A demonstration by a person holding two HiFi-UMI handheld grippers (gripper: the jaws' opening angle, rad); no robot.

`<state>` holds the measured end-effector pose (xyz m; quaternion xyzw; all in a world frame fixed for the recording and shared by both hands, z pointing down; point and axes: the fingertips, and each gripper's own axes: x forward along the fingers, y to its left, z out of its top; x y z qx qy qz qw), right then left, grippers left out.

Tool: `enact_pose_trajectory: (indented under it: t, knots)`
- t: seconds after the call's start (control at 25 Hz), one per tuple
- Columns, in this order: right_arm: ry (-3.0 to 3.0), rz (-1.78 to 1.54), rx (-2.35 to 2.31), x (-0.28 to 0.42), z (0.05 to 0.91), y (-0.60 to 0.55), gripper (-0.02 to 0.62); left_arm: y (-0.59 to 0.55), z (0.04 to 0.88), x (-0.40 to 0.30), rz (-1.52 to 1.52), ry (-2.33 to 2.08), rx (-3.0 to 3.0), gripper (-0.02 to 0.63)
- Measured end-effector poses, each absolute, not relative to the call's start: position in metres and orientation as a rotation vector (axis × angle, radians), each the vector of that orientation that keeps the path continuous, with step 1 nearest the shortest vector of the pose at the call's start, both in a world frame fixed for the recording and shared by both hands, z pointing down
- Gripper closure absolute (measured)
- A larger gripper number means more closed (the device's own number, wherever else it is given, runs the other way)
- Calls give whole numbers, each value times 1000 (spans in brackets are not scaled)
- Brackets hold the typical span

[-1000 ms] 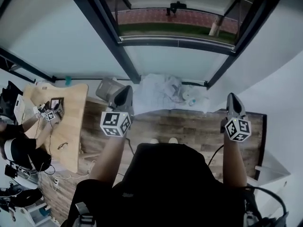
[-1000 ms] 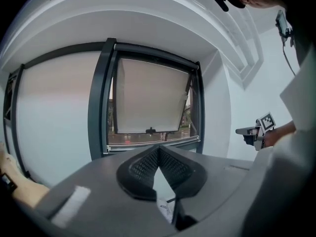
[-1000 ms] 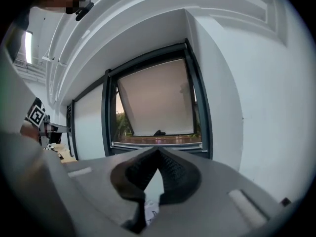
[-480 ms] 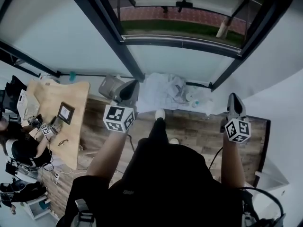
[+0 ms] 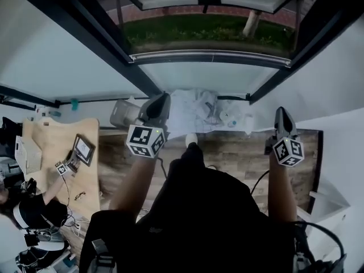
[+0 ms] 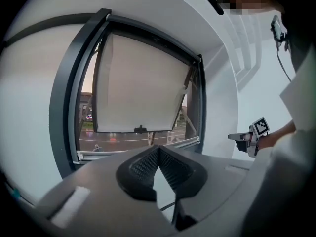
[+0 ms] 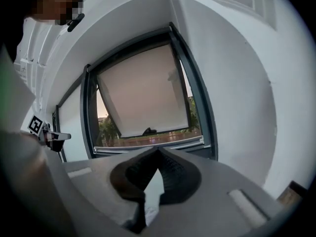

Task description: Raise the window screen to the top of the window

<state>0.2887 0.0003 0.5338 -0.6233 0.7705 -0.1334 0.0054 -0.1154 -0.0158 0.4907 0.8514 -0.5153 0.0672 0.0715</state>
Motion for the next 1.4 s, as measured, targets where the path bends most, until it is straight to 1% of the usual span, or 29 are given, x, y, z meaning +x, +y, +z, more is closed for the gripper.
enact_pose_trajectory:
  t: [0.28, 0.56, 0.76, 0.92, 1.04, 1.2, 1.32, 1.4]
  knots:
    - [2448, -409, -2024, 241, 527, -69, 597, -102, 499, -132, 176, -1428, 2599, 600]
    - [2446, -394, -2084, 208, 529, -129, 597, -171, 527, -159, 157, -1333, 2525, 600]
    - [2480, -441, -2089, 190, 543, -148, 597, -197, 549, -151, 279, -1280, 2594, 600]
    - [2532, -471, -2111, 191, 558, -164, 597, -216, 564, -144, 474, -1326, 2693, 600]
    - [2608, -453, -2063, 189, 563, -179, 597, -225, 569, -129, 513, -1322, 2712, 600]
    - [2748, -383, -1998, 184, 574, -199, 597, -230, 580, -111, 610, -1325, 2762, 600]
    - [2934, -264, -1830, 168, 582, -210, 595, -229, 587, -105, 674, -1327, 2819, 598]
    - [3052, -165, -1732, 159, 590, -214, 595, -225, 597, -100, 732, -1311, 2858, 580]
